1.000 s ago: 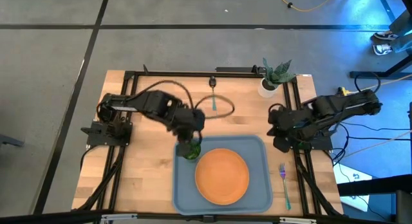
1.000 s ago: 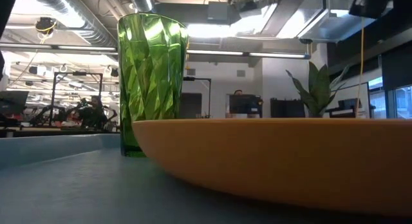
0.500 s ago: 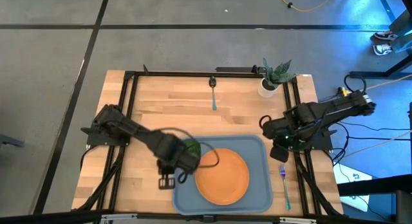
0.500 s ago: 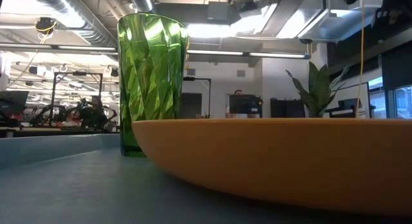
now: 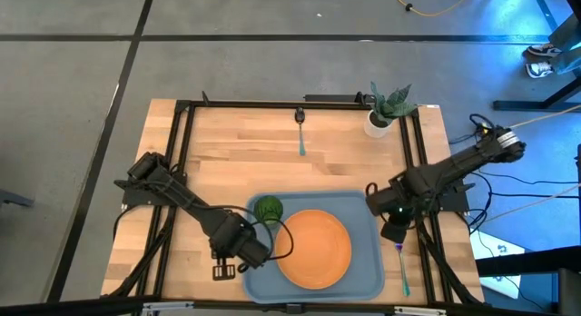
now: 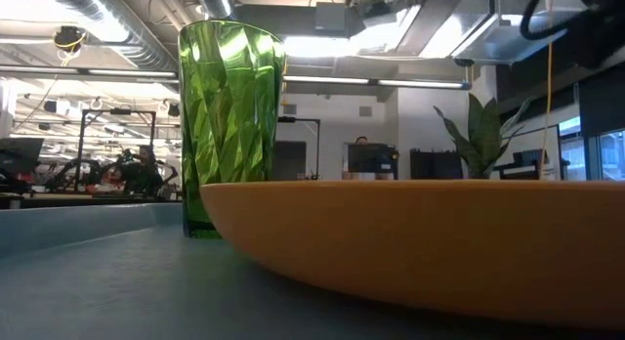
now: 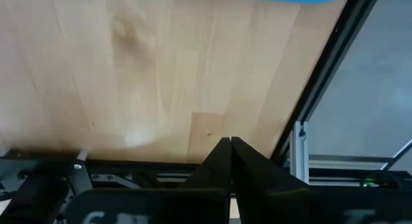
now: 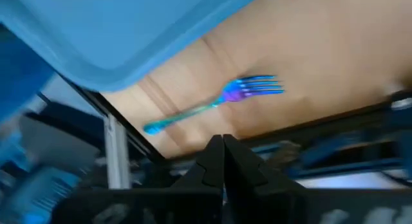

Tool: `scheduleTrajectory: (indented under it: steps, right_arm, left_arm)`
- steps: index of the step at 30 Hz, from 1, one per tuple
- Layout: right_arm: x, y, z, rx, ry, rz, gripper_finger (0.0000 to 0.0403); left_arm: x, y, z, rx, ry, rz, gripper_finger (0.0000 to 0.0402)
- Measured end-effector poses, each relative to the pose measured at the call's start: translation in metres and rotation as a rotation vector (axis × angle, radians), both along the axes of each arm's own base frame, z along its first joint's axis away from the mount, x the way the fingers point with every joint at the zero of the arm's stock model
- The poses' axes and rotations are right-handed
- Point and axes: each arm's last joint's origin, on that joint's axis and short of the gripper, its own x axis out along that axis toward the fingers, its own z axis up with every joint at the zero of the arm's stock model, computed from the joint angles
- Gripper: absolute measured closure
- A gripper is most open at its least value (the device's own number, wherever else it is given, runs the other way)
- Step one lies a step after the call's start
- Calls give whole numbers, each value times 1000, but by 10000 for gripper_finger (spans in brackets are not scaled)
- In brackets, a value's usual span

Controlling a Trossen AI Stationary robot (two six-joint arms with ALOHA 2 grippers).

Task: Pick and place plate/cup/fork/spoon on tray
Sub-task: Put the green fork on the right side of the gray serving tray

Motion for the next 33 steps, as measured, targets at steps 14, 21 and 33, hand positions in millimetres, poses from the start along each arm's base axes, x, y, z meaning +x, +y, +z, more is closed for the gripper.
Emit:
scheduleTrajectory:
  steps: [14,21,33]
  right_arm:
    - [-37,64,-4,-20,47,-319,400]
    - [-38,67,-4,-12,24,-285,370]
    - [-32,73,-23,-123,92,-394,317]
  left_arm:
    - [-18,22,41,79,-187,154,401]
    - [-33,43,71,120,-332,272,401]
    - [-41,51,84,139,-423,302,401]
